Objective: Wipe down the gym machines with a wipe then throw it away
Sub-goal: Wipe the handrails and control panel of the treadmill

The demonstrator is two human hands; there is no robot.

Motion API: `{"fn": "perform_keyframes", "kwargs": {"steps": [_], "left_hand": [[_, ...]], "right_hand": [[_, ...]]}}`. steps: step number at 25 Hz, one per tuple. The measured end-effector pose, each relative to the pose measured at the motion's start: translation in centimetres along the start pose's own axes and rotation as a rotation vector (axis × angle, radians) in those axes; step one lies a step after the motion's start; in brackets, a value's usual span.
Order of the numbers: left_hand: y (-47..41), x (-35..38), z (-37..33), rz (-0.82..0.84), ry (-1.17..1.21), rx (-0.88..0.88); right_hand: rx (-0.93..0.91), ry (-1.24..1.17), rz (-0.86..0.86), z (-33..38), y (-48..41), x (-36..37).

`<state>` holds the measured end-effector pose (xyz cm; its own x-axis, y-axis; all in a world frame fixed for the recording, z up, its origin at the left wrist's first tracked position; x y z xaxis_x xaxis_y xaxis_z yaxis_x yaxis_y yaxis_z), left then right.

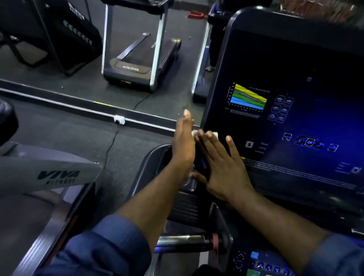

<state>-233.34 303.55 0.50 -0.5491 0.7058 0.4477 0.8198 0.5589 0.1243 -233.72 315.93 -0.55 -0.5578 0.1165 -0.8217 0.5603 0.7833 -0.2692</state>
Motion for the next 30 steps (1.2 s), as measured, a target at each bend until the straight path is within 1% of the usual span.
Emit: {"fn": "perform_keyframes", "kwargs": {"steps": [1,2,3,6,7,8,10,12,14,16,17,18,21,22,23,25,26,28,30], "left_hand": [[-0.1,0.2,-0.4,0.017,-0.002,-0.023],[-0.5,0.8,-1.0,0.051,-0.011,-0.038],[-0.9,1.7,-1.9,0.1,-0.014,-0.043],[-2.2,4.3,-5.3,0.186,-0.04,-0.019],[-2.8,4.8,-6.2,0.195,-0.043,-0.008],[-3.3,5.1,-6.9,0.209,-0.043,0.001],[-4.1,5.4,-7.8,0.237,-0.079,0.014],[-4.5,6.0,-9.1,0.292,-0.093,0.02],[-4.5,7.4,-11.4,0.364,-0.099,0.033],[-5.0,8.5,-13.7,0.374,-0.097,0.083],[-5.4,9.0,-14.6,0.375,-0.096,0.104],[-5.6,9.4,-15.4,0.381,-0.094,0.118],[-6.8,10.5,-16.9,0.418,-0.17,0.178],[-7.2,11.1,-17.4,0.442,-0.222,0.211],[-7.5,12.0,-18.0,0.465,-0.282,0.252],[-7.7,13.8,-19.2,0.518,-0.39,0.339],[-7.6,14.8,-19.8,0.551,-0.444,0.385],[-7.1,17.2,-20.6,0.67,-0.57,0.495],[-6.9,18.7,-20.7,0.764,-0.611,0.58]], "right_hand": [[-0.021,0.027,0.019,-0.1,0.9,0.4],[-0.011,0.057,0.0,-1.1,0.2,-0.1],[0.041,0.064,-0.049,-2.8,-1.6,-1.5],[0.325,-0.005,-0.128,-8.7,-8.0,-6.3],[0.379,-0.021,-0.141,-9.3,-9.0,-7.1],[0.389,-0.031,-0.136,-9.0,-9.3,-7.0],[0.305,0.009,-0.112,-7.1,-8.1,-6.1],[0.254,0.043,-0.135,-7.3,-7.8,-6.0],[0.323,0.044,-0.17,-10.3,-10.8,-8.1],[0.442,-0.004,-0.175,-12.8,-13.8,-10.7],[0.464,-0.003,-0.187,-13.0,-14.4,-11.1],[0.439,-0.006,-0.192,-12.7,-14.3,-10.9],[0.27,0.018,-0.2,-12.0,-11.9,-9.6],[0.273,0.042,-0.209,-12.5,-11.5,-9.4],[0.323,0.028,-0.226,-13.3,-11.7,-9.7],[0.44,-0.105,-0.258,-13.9,-12.5,-10.7],[0.449,-0.131,-0.269,-13.6,-12.7,-10.7],[0.42,-0.047,-0.271,-13.4,-12.1,-10.3],[0.506,-0.111,-0.247,-15.3,-10.9,-9.8]]}}
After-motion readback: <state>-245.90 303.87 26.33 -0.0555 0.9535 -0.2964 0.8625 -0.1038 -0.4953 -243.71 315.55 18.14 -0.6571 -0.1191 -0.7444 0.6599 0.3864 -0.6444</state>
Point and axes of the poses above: each hand's wrist, its own y-axis away from the middle knuckle, its own x-axis out of the palm, z = x × y, the point moved 7 cm from there along -y, towards the middle knuckle, and after that the axes turned 10 degrees about y, right-handed, at the moved point
